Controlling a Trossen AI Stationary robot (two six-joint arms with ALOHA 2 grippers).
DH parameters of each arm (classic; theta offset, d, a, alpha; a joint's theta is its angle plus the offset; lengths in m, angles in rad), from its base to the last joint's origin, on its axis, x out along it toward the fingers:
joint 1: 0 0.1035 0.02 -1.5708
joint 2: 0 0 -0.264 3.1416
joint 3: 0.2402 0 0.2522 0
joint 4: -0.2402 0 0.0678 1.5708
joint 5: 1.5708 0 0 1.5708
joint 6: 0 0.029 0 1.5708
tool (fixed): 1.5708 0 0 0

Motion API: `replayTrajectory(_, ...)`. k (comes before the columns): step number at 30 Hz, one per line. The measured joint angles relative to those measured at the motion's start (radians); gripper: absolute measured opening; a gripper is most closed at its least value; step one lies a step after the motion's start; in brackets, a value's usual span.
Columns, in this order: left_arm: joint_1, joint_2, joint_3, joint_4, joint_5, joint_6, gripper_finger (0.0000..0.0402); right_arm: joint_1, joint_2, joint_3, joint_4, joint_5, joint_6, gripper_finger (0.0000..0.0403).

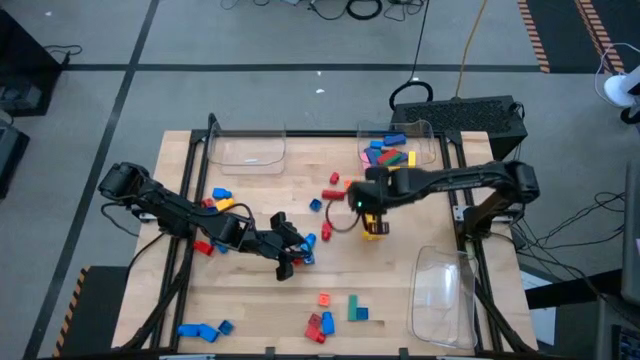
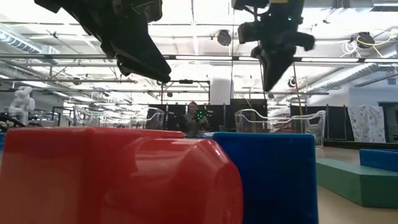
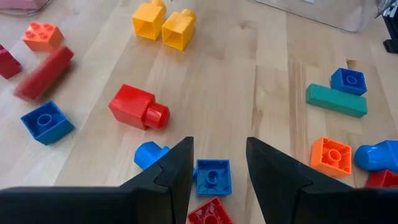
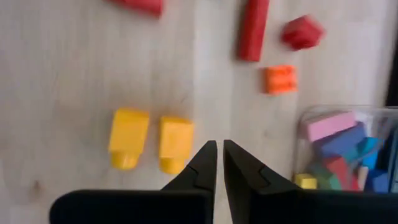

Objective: Sort blocks by size
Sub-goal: Put the red block into the top right transparent bin

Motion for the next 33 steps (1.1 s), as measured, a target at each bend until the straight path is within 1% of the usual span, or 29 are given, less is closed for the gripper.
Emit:
replayTrajectory(3,0.0,0.0,0.0,-0.002,0.0,0.0,0.0148,-0.054,-0.01,0.0,0.081,-0.028,-0.019,0.0026)
replayTrajectory(5,0.0,0.0,0.0,-0.002,0.0,-0.001,0.0148,-0.087,0.002,0.0,0.157,-0.092,-0.018,0.0038)
replayTrajectory(6,0.0,0.0,0.0,-0.005,0.0,-0.001,0.0148,-0.101,0.013,0.001,0.192,-0.127,-0.027,0.0047)
replayTrajectory(8,0.0,0.0,0.0,-0.015,0.0,-0.001,0.0148,-0.117,0.051,0.001,0.256,-0.142,-0.046,0.0069)
replayTrajectory(11,0.0,0.0,0.0,-0.049,-0.003,0.003,0.0148,-0.138,0.123,0.0,0.366,-0.147,-0.066,0.0111)
replayTrajectory(13,0.0,0.0,0.001,-0.087,-0.024,0.008,0.0148,-0.156,0.174,0.0,0.436,-0.148,-0.067,0.014)
replayTrajectory(16,0.0,0.0,0.001,-0.164,-0.066,0.006,0.0148,-0.182,0.247,0.0,0.51,-0.107,-0.069,0.0175)
replayTrajectory(19,0.0,0.0,0.001,-0.222,-0.102,0.005,0.0148,-0.215,0.301,0.0,0.549,-0.073,-0.077,0.0198)
replayTrajectory(22,0.0,0.0,0.001,-0.25,-0.114,0.002,0.0148,-0.256,0.341,0.0,0.555,-0.078,-0.08,0.0205)
replayTrajectory(25,0.002,0.0,0.001,-0.264,-0.132,0.006,0.0148,-0.289,0.371,0.001,0.558,-0.1,-0.095,0.0202)
replayTrajectory(29,0.003,0.0,0.001,-0.27,-0.142,0.007,0.0148,-0.313,0.38,0.002,0.561,-0.176,-0.093,0.0192)
replayTrajectory(33,0.003,0.0,0.001,-0.284,-0.143,0.006,0.0148,-0.313,0.377,0.001,0.574,-0.234,-0.081,0.0184)
